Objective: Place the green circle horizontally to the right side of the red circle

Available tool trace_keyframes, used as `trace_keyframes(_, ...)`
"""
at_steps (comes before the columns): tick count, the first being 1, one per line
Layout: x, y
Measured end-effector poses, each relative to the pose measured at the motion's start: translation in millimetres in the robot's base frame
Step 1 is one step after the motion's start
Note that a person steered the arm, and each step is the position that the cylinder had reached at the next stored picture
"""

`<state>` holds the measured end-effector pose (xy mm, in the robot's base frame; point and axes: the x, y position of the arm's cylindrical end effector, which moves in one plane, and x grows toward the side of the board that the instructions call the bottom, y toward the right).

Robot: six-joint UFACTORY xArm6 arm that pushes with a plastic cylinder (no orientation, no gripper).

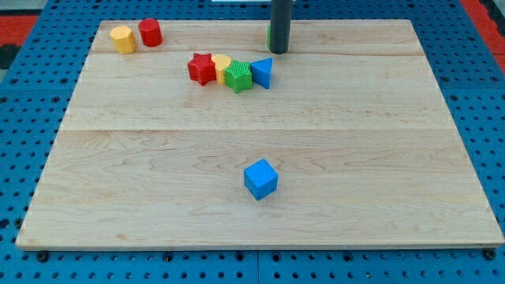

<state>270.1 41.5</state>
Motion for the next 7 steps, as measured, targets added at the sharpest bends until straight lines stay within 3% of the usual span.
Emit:
trace_keyframes(1, 11, 29)
trace_keyframes(2, -15, 50)
trace_keyframes(3, -34, 32)
trace_keyframes(5, -34, -60)
trace_keyframes(7, -32, -35)
